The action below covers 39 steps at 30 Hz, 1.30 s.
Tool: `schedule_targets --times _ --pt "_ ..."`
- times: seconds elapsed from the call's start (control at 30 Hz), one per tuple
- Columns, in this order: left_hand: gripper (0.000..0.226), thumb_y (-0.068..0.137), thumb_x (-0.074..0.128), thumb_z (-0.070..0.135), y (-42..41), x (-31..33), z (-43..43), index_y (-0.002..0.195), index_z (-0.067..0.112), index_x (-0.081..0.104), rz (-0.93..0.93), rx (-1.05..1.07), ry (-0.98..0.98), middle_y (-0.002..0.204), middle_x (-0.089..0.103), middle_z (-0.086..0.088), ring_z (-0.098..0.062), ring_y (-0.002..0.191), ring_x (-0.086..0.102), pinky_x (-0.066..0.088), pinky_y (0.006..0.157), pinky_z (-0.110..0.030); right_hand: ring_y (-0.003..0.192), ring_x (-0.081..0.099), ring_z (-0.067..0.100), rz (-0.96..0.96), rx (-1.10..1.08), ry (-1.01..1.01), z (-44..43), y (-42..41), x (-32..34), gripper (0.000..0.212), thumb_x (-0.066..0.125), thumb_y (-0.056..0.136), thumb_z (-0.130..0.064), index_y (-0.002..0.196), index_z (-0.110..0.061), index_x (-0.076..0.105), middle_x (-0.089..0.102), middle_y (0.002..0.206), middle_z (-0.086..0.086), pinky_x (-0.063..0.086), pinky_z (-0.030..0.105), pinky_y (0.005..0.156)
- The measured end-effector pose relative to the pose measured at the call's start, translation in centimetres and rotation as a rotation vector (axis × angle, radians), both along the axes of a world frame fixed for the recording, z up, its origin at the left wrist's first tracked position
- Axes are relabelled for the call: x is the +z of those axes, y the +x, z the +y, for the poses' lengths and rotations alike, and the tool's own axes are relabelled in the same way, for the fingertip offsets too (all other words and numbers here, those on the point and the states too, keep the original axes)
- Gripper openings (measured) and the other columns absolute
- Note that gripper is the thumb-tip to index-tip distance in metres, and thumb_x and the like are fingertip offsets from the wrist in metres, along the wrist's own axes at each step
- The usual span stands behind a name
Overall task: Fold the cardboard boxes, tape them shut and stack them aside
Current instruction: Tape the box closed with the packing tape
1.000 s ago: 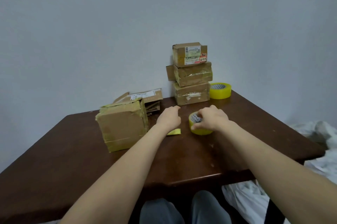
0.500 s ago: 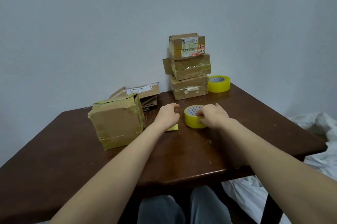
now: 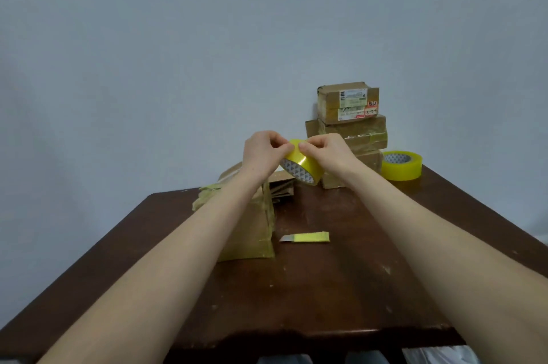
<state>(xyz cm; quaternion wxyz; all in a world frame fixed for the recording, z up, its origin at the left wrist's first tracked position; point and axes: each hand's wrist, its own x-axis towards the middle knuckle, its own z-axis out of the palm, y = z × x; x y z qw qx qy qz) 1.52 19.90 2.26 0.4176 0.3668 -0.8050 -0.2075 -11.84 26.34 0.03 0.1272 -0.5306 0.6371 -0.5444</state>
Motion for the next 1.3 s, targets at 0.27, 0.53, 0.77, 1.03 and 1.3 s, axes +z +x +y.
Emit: schedule_targets --times 0.27,0.53,0.77,1.03,1.3 --pt "0.019 0.087 0.053 0.015 1.9 1.2 -2.5 0.071 0.013 0.063 0.083 0.138 0.052 0.083 0.067 -0.005 -0.027 0.088 0.064 0.055 0.080 -0.041 0.079 0.059 0.002 -0.096 0.226 0.090 -1.2 2.1 1.2 0.043 0.078 0.078 -0.025 0.116 -0.015 0.060 0.064 0.094 -0.004 0.045 0.007 0.053" --pt "0.026 0.092 0.048 0.009 5.5 2.6 -5.0 0.067 0.014 0.052 0.236 0.184 0.147 0.076 0.057 -0.006 -0.013 0.060 0.054 0.057 0.060 -0.033 0.080 0.055 0.008 0.056 0.147 0.034 -2.6 3.5 3.4 0.038 0.075 0.076 -0.025 0.108 -0.018 0.054 0.059 0.095 -0.003 0.042 0.022 0.062" --pt "0.029 0.093 0.048 0.008 9.6 1.0 -7.4 0.065 0.009 0.052 0.332 0.251 0.281 0.070 0.051 -0.003 -0.010 0.041 0.053 0.058 0.074 -0.045 0.090 0.056 0.012 0.217 0.188 0.025 -5.4 5.7 5.2 0.039 0.076 0.074 -0.039 0.107 -0.022 0.064 0.061 0.098 -0.005 0.042 0.020 0.066" --pt "0.026 0.092 0.054 0.006 14.0 -2.4 -10.1 0.065 0.007 0.054 0.387 0.362 0.426 0.072 0.051 -0.003 -0.012 0.050 0.049 0.055 0.047 -0.023 0.085 0.054 0.011 0.223 0.241 0.034 -7.8 7.0 3.7 0.044 0.081 0.070 -0.039 0.108 -0.022 0.065 0.058 0.096 -0.004 0.040 0.021 0.063" --pt "0.028 0.087 0.057 0.001 14.5 -5.8 -9.9 0.060 0.009 0.055 0.335 0.386 0.564 0.069 0.053 -0.005 -0.011 0.038 0.053 0.047 0.038 -0.021 0.095 0.054 0.010 0.300 0.259 0.103 -8.8 7.4 2.2 0.044 0.078 0.073 -0.041 0.113 -0.027 0.068 0.062 0.112 -0.006 0.038 0.011 0.064"
